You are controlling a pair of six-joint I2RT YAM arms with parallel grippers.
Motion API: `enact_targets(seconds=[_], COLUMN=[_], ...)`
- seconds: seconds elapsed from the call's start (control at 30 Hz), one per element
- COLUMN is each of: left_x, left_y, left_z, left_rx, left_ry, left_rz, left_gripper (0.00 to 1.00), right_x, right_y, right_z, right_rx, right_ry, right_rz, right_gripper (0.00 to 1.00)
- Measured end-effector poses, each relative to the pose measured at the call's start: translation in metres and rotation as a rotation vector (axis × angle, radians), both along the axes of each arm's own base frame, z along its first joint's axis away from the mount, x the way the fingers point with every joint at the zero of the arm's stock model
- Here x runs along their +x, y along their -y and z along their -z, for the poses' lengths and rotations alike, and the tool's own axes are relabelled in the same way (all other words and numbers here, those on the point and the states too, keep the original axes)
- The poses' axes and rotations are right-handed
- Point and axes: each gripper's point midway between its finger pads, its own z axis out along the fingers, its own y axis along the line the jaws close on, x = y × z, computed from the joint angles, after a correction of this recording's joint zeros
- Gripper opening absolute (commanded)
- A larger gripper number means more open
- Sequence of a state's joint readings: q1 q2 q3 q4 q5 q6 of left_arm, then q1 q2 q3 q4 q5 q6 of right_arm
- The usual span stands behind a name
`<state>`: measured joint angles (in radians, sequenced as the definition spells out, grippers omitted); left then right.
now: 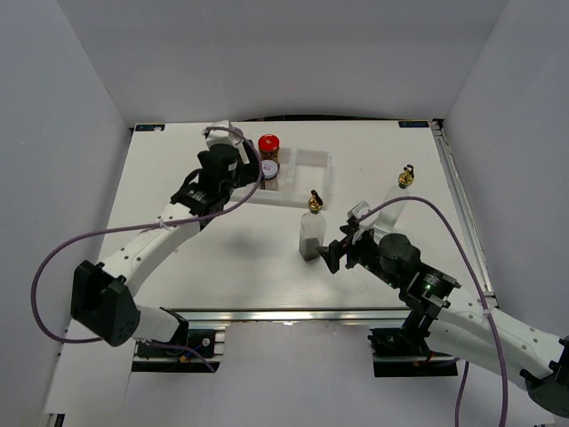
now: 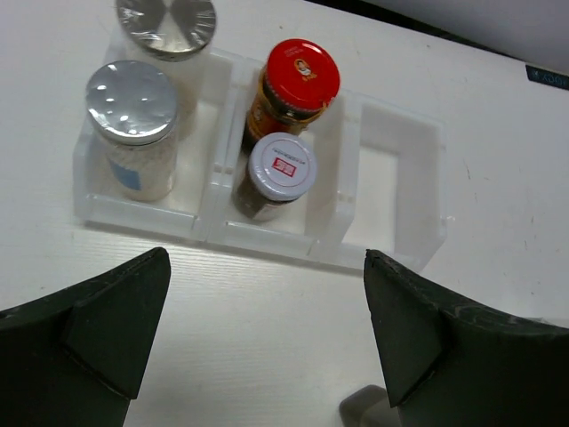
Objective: Organize the condiment bottles
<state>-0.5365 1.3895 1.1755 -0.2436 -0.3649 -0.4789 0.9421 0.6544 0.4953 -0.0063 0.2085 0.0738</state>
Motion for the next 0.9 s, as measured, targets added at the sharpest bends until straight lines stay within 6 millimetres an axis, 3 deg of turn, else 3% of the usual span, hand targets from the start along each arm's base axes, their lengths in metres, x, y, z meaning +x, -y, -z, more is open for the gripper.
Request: enact_targets(seconds=[0.17, 0.33, 0.5, 0.57, 0.63, 0.73, 0.8, 0.87, 0.9], left_x=[-0.019, -0.025, -0.029, -0.03, -0.031, -0.034, -0.035, -0.037, -0.038], left_y=[-0.026, -0.043, -0.054, -0.057, -0.061, -0.064, -0.067, -0.069, -0.07], left_z=[0.02, 0.03, 0.023, 0.02, 0.02, 0.023, 0.026, 0.028, 0.03], left_rx=[0.021, 0.062, 0.069, 0.069, 0.072, 0.082, 0.09, 0.099, 0.101], left_ry=[-0.003, -0.014, 0.007, 0.016, 0.021, 0.015, 0.012, 0.006, 0.005], left_rz=[-0.077, -0.142, -0.185, -0.2, -0.213, -0.226, -0.233, -0.239, -0.241], left_gripper=[0.98, 0.98, 0.98, 0.98, 0.98, 0.98, 0.98, 0.98, 0.98], right_x=[0.01, 0.03, 0.049, 0.057, 0.065, 0.074, 0.078, 0.078, 0.078], right_y=[-0.012, -0.029, -0.043, -0.049, -0.054, -0.061, -0.064, -0.068, -0.068], right_z=[-0.025, -0.052, -0.05, -0.048, -0.045, -0.039, -0.035, -0.036, -0.036], right_rx=[-0.021, -0.02, -0.06, -0.07, -0.075, -0.089, -0.101, -0.074, -0.082], right_ry=[0.063, 0.151, 0.191, 0.203, 0.218, 0.223, 0.22, 0.209, 0.214], right_rz=[-0.022, -0.017, 0.004, 0.015, 0.031, 0.045, 0.053, 0.052, 0.047], right_gripper=[0.88, 0.89, 0.87, 0.82, 0.76, 0.57, 0.39, 0.28, 0.13])
